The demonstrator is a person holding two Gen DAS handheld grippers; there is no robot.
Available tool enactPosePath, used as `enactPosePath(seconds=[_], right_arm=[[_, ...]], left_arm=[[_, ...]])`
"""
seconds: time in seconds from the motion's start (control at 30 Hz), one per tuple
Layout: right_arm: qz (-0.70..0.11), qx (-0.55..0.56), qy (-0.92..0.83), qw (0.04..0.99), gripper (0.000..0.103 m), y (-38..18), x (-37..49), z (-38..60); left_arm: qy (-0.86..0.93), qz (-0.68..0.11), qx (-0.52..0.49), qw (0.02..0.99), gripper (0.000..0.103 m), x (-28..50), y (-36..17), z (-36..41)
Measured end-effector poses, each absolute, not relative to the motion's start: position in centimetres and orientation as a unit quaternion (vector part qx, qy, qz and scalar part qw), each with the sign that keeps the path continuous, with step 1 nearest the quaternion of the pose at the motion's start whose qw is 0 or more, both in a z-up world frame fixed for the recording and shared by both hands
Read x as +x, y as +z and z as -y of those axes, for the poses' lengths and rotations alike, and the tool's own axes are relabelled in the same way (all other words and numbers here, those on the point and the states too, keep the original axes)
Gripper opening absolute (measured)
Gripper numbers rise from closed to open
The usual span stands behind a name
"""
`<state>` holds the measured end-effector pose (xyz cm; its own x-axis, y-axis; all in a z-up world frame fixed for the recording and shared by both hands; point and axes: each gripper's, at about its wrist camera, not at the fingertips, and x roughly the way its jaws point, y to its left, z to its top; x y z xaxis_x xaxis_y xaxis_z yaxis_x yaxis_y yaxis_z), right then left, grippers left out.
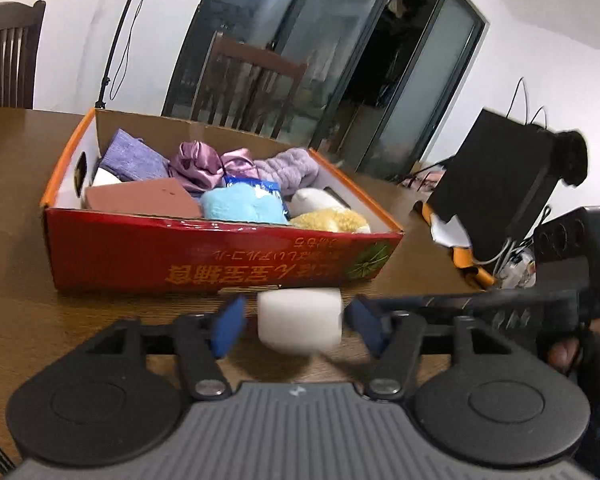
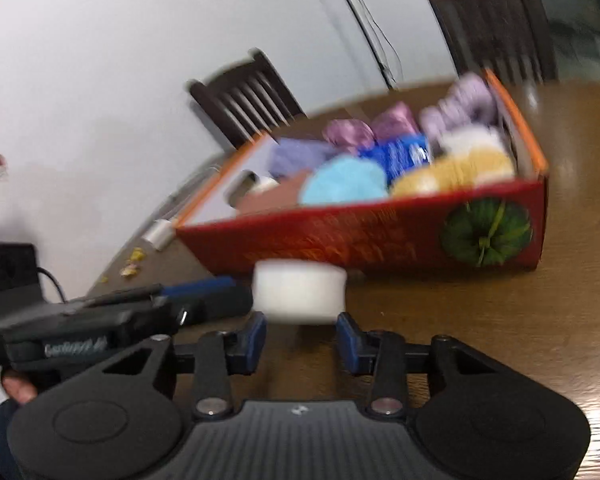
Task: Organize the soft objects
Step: 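Close both grippers on the white foam cylinder, then lift the foam cylinder with both grippers and carry it over the box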
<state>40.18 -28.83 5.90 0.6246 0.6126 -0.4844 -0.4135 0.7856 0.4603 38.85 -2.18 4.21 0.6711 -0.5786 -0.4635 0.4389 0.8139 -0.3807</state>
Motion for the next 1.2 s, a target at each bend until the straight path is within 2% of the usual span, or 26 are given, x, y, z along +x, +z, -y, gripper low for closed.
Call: enactPosePath(seconds=[0.07,0.17,0.27,0.33,0.4,0.47,0.6,0.8,1.07,1.2], right_arm=[[-0.299,0.175,0.283,0.894,0.054,6.5,40.0,29.9],[-0.293,0.212,0.270,0.892,0.053,5.7,40.6,30.6],[-0.316,0.197,0.270,0.888,0.052,4.6,41.2,29.5],[-0.329,0.188,0.272,0.884,0.046,4.0,41.6,29.2],[-0.347,0.168,0.266,0.884,0.034,3.3,41.9,28.3],[-0.350,0.169,0.272,0.881,0.030,2.6,42.2,28.1],[-0.352,0.194,0.284,0.871,0.026,1.8,42.6,28.7],[-0.338,0.175,0.266,0.886,0.022,3.0,41.2,27.6],[-0.281,0.170,0.300,0.896,0.022,5.4,28.8,27.1],[-0.276,0.154,0.305,0.899,0.022,6.4,26.6,26.6]], left_arm=[[-0.281,-0.293,-0.136,0.904,0.063,39.1,4.4,1.7],[-0.278,-0.310,-0.163,0.894,0.063,39.8,3.8,1.4],[-0.276,-0.332,-0.151,0.889,0.056,40.1,3.2,2.1],[-0.274,-0.345,-0.150,0.885,0.048,40.3,2.7,2.4],[-0.278,-0.361,-0.145,0.878,0.027,40.5,2.0,3.0],[-0.282,-0.358,-0.135,0.880,0.019,40.5,1.4,3.5],[-0.287,-0.353,-0.131,0.881,0.017,40.4,1.2,3.7],[-0.272,-0.351,-0.150,0.884,0.016,39.5,1.8,3.6],[-0.270,-0.313,-0.187,0.891,0.016,26.8,4.8,1.6],[-0.268,-0.305,-0.180,0.896,0.016,25.1,5.7,1.6]])
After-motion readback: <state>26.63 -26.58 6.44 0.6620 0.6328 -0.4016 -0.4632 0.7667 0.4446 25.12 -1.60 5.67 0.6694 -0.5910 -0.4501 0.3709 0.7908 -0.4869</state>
